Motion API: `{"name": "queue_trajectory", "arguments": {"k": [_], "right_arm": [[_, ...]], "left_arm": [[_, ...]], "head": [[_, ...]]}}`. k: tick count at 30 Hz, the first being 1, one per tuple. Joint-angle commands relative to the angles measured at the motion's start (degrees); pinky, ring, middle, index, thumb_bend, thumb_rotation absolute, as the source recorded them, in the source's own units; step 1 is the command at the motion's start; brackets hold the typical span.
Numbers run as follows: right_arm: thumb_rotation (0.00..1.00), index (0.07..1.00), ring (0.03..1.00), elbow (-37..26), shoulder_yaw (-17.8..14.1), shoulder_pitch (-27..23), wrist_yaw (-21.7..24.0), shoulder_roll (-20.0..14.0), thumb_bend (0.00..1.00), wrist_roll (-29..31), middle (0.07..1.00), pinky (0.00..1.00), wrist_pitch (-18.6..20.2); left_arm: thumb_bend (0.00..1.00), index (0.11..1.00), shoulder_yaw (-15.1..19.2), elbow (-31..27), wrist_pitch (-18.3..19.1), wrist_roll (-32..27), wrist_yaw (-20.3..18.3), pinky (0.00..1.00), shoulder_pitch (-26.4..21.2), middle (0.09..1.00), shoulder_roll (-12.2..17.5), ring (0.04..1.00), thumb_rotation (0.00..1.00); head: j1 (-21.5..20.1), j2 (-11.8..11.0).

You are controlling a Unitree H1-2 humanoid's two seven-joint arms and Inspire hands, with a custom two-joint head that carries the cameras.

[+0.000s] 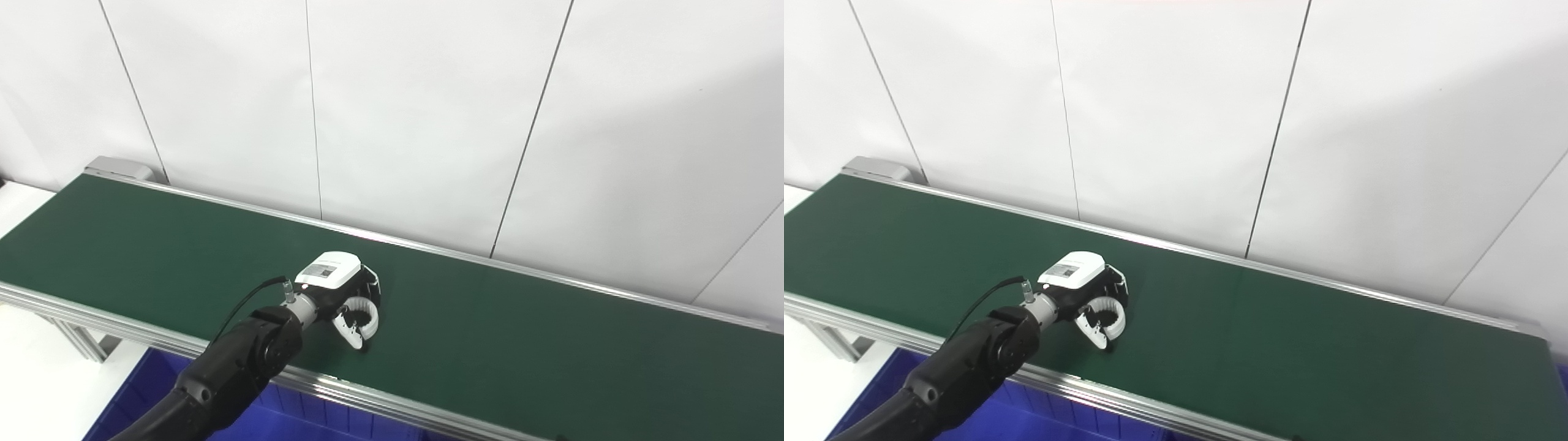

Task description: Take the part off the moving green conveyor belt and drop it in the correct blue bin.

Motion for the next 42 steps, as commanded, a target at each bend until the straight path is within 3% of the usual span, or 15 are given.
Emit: {"name": "queue_trajectory", "arguments": {"k": [1,11,17,21,26,27,31,35,42], "right_arm": [[0.72,0.871,0.755,-1.99,-0.14,0.32,0.33,0.22,0.37,0.3,0.811,0.65,-3.0],[0.71,0.872,0.752,-1.62,-0.17,0.08,0.53,0.1,0.34,0.66,0.811,0.65,-3.02],[0.71,0.874,0.752,-1.37,-0.1,-0.05,0.34,0.1,0.33,0.32,0.81,0.65,-3.02],[0.71,0.874,0.75,-1.18,-0.15,-0.26,0.34,0.09,0.32,0.24,0.809,0.64,-3.02],[0.69,0.871,0.749,-0.87,-0.22,-0.57,0.44,0.03,0.31,0.39,0.808,0.64,-3.02],[0.68,0.871,0.748,-0.74,-0.27,-0.69,0.49,0.0,0.31,0.48,0.808,0.64,-3.02],[0.67,0.873,0.752,-0.55,-0.56,-0.92,0.94,-0.06,0.3,1.05,0.81,0.65,-3.02],[0.67,0.87,0.749,-0.38,-1.13,-1.12,1.62,-0.13,0.3,1.56,0.806,0.64,-3.02],[0.67,0.87,0.746,-0.26,-2.15,-1.41,2.18,-0.44,0.3,1.95,0.804,0.64,-3.01]], "left_arm": [[0.5,0.472,0.58,-0.1,0.64,0.72,0.42,0.52,-0.92,0.489,1.14,0.479,0.0],[0.5,0.463,0.88,-1.73,1.0,0.29,-0.34,0.55,-0.67,0.497,1.07,0.489,0.0],[0.5,0.47,4.35,-12.16,3.79,-1.24,-2.87,0.57,2.17,0.482,1.25,0.497,0.0],[0.5,0.476,7.02,-19.87,5.5,-2.74,-4.9,0.52,4.39,0.48,0.82,0.482,0.0],[0.5,0.474,8.53,-26.46,7.46,-3.31,-7.07,0.56,6.45,0.486,0.32,0.48,0.0],[0.5,0.474,9.14,-28.35,7.76,-3.96,-7.05,0.55,7.38,0.484,-0.08,0.478,0.0],[0.5,0.502,11.75,-34.32,7.03,-8.36,-6.42,0.4,11.25,0.482,-1.6,0.423,0.0],[0.48,0.491,13.34,-38.88,6.73,-11.09,-6.15,0.4,14.57,0.491,-3.65,0.437,0.0],[0.48,0.475,14.31,-45.5,6.8,-9.4,-4.17,0.41,22.23,0.507,-7.68,0.452,0.0]], "head": [[-0.08,0.05],[-0.18,-0.05],[-0.26,-0.3],[-0.2,-0.32],[-0.26,-0.48],[-0.18,-0.51],[-0.01,-0.48],[0.18,-0.28],[0.48,0.09]]}}
